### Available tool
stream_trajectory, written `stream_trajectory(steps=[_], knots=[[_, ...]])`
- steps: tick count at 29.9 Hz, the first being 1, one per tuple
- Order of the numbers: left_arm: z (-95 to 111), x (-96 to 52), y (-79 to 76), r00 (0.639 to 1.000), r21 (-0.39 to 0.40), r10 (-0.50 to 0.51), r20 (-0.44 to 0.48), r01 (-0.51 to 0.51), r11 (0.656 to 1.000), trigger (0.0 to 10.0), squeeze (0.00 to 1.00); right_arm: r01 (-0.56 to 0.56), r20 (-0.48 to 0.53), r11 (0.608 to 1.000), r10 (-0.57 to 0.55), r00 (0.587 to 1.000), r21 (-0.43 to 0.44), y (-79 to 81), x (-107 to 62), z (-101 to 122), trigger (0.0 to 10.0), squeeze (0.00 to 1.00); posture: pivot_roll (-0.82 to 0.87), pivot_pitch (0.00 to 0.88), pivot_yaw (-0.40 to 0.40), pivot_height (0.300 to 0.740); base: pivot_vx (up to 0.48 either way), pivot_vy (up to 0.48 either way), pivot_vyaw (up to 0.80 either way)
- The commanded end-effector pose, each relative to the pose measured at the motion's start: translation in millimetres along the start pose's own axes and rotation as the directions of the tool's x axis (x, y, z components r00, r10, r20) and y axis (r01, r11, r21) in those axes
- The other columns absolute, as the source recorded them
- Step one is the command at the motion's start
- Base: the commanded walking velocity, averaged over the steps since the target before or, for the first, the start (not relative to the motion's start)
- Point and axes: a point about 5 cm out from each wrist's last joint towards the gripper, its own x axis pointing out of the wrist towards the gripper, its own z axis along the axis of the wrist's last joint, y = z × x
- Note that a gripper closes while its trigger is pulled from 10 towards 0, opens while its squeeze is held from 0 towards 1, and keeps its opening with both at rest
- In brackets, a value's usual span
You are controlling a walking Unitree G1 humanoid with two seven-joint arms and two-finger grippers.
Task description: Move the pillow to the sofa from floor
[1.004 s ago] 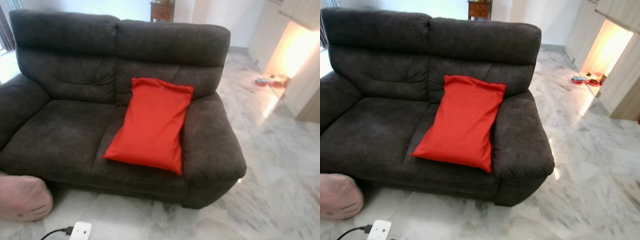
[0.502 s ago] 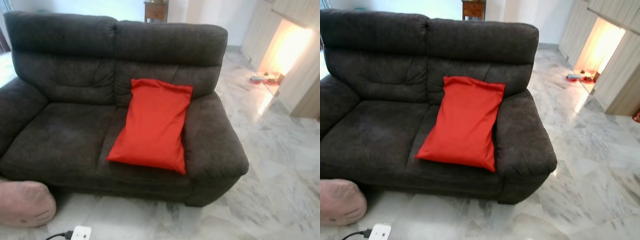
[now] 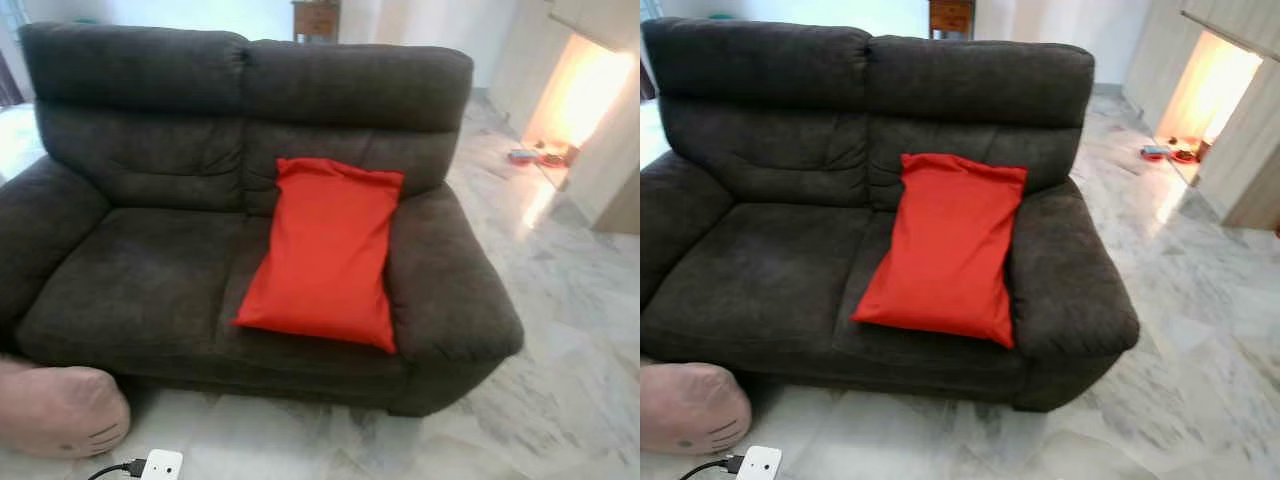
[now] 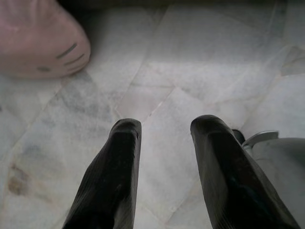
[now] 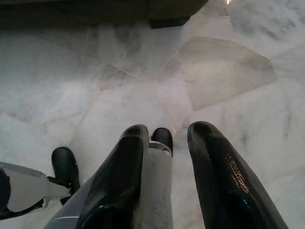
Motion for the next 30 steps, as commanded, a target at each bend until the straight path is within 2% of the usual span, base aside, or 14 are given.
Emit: stream_trajectory(steps=[1,17,30], knots=[[0.4,0.7,-4.0,1.000,0.004,-0.014,-0.011,0.014,1.000,10.0,0.00,-0.006,-0.016,1.000,0.006,1.000,0.002,1.4,-0.8,-3.4,10.0,0.00,0.06,0.000,-0.022,0.740,0.000,0.476,0.00],[4.8,1.8,-12.4,1.000,0.007,-0.024,0.005,0.024,1.000,10.0,0.00,-0.013,-0.015,1.000,0.013,1.000,0.005,1.5,-0.8,-3.4,10.0,0.00,0.06,0.000,-0.024,0.740,0.000,0.473,0.00],[5.6,1.7,-13.0,1.000,0.006,-0.025,0.015,0.025,1.000,10.0,0.00,-0.019,-0.014,1.000,0.019,1.000,0.008,2.2,-0.7,-3.2,10.0,0.00,0.06,0.000,-0.023,0.740,0.000,0.469,0.00]])
